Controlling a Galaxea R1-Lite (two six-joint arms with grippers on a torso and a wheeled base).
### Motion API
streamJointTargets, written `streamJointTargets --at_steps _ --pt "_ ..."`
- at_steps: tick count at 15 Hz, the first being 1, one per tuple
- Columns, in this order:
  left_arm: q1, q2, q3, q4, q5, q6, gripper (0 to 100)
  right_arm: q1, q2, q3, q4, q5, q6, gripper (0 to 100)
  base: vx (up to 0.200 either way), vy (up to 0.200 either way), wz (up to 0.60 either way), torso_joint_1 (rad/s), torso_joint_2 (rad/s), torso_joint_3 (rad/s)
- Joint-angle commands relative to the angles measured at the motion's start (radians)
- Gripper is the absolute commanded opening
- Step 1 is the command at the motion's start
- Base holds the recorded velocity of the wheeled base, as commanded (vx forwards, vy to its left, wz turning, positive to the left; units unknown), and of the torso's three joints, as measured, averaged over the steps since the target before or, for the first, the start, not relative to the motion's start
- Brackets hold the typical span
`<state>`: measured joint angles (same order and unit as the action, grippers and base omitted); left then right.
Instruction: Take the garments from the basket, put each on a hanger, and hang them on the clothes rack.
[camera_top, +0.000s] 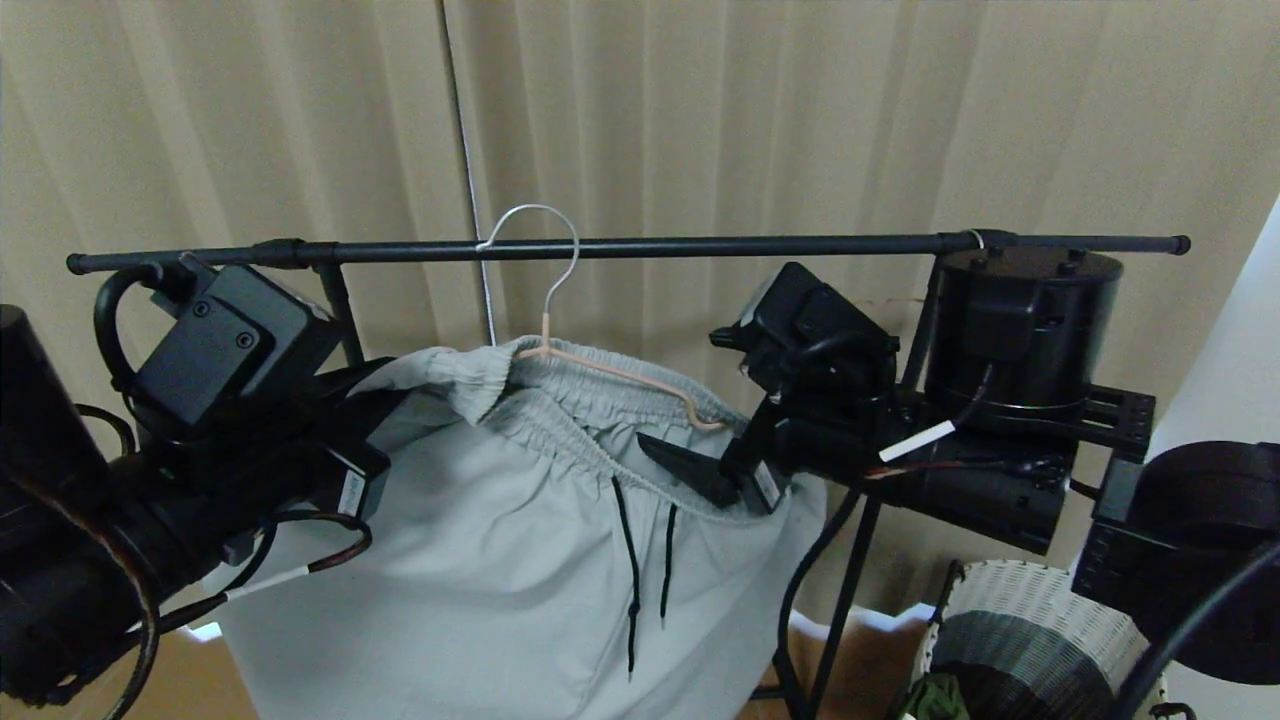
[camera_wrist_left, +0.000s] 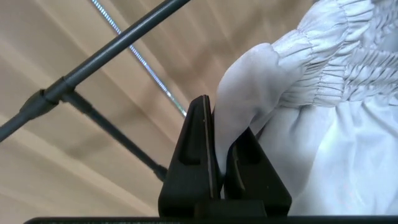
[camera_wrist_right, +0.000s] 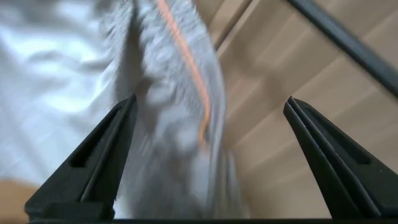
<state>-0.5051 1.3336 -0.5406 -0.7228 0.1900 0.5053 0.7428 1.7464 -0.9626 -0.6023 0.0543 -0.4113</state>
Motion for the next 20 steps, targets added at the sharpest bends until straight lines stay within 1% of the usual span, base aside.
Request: streamJointTargets --at_steps 1,3,4,8,10,13,17,19,20 --pt "-0.023 -0.013 0.007 0.002 -0.001 -0.007 0 -0.005 0.094 -0.045 -0.042 -0.014 -0.026 100 0.000 0.000 0.00 0.000 0.00 0.000" --pt "-0.044 -0.033 0.022 0.002 -0.006 -0.033 0 -0.011 0.128 -0.077 -0.053 -0.021 -0.027 100 0.000 0.000 0.00 0.000 0.00 0.000" --pt "-0.055 -0.044 0.033 0.000 -0.011 -0.033 0 -0.011 0.140 -0.093 -0.053 -0.021 -0.026 100 0.000 0.000 0.00 0.000 0.00 0.000" --pt "-0.092 -0.073 0.033 0.002 -0.014 -0.060 0 -0.014 0.147 -0.093 -0.054 -0.021 -0.026 100 0.000 0.000 0.00 0.000 0.00 0.000" --pt "-0.092 -0.070 0.034 0.002 -0.012 -0.062 0 -0.025 0.142 -0.085 -0.056 -0.021 -0.026 100 0.000 0.000 0.00 0.000 0.00 0.000" --pt "-0.085 -0.060 0.031 0.003 -0.006 -0.059 0 -0.026 0.133 -0.082 -0.094 -0.021 -0.026 100 0.000 0.000 0.00 0.000 0.00 0.000" --pt "-0.081 -0.045 0.028 0.005 -0.001 -0.054 0 -0.026 0.117 -0.068 -0.099 -0.021 -0.026 100 0.000 0.000 0.00 0.000 0.00 0.000" --pt "-0.066 -0.028 0.025 0.003 -0.001 -0.050 0 -0.026 0.096 -0.053 -0.099 -0.021 -0.026 100 0.000 0.000 0.00 0.000 0.00 0.000" --pt "-0.066 -0.027 0.027 0.003 -0.001 -0.050 0 -0.026 0.088 -0.042 -0.099 -0.021 -0.026 0 0.000 0.000 0.00 0.000 0.00 0.000"
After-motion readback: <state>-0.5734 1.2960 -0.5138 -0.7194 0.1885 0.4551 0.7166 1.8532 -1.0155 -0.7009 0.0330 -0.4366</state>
